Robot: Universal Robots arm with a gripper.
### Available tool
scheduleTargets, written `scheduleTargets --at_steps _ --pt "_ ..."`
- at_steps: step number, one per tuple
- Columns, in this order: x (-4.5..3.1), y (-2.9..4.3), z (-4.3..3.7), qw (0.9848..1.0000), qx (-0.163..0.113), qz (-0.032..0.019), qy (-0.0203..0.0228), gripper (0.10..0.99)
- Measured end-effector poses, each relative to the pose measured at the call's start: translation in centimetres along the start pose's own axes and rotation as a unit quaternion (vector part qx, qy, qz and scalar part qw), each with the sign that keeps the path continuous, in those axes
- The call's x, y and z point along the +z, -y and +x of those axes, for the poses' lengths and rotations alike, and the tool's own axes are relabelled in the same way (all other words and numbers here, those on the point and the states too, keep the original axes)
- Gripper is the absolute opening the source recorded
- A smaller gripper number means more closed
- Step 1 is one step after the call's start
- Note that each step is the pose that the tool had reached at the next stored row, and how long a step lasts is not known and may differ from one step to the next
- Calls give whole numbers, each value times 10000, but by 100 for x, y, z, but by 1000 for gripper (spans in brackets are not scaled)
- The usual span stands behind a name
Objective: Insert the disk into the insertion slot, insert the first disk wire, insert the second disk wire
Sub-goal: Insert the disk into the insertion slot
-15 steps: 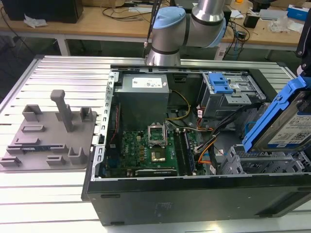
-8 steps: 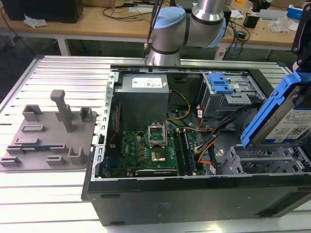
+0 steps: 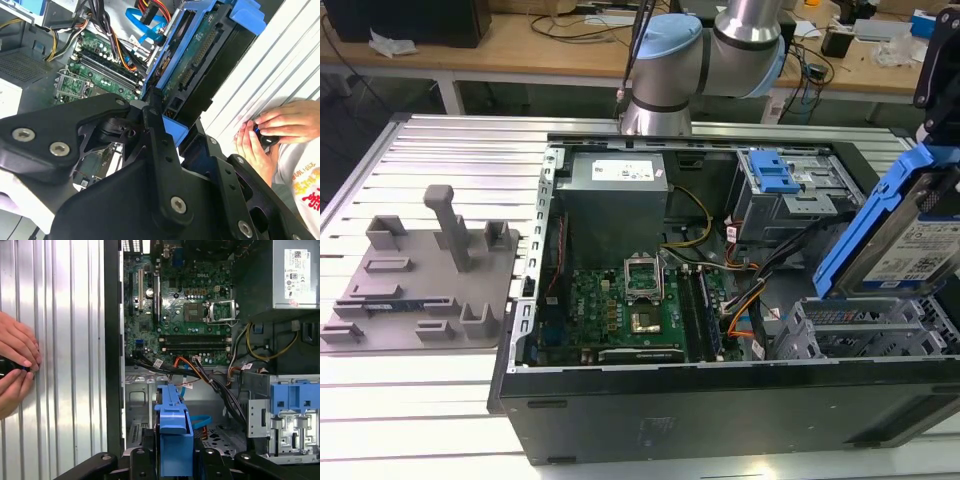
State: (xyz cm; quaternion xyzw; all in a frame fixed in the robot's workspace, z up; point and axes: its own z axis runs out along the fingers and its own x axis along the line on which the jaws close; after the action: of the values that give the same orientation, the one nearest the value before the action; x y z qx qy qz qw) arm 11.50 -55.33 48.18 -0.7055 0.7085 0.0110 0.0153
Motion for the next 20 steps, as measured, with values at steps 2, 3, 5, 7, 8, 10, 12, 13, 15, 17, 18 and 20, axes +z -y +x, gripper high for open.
scheduleTargets --at_steps 2,3,5,7,8,10,12,13,15,17,18,20 --pt "14 0 -6 10000 -15 -1 -3 365" --pt "20 0 -10 10000 -21 -1 -5 365" --pt "33 0 -15 10000 -33 -1 -4 365" --pt "46 0 -21 10000 -46 -2 -6 365" --pt "55 -1 -23 10000 -54 -2 -6 365" --pt "66 -1 -24 10000 -64 -3 -7 365" --pt "86 -1 -24 10000 -71 -3 -7 365" --pt "92 -1 -23 10000 -72 -3 -7 365" --pt "116 -1 -22 10000 -73 -3 -7 365" --pt "129 -1 -22 10000 -72 -4 -7 365" --pt "134 1 -22 10000 -72 -4 -7 365" --pt "149 9 -21 10000 -73 -6 -7 365"
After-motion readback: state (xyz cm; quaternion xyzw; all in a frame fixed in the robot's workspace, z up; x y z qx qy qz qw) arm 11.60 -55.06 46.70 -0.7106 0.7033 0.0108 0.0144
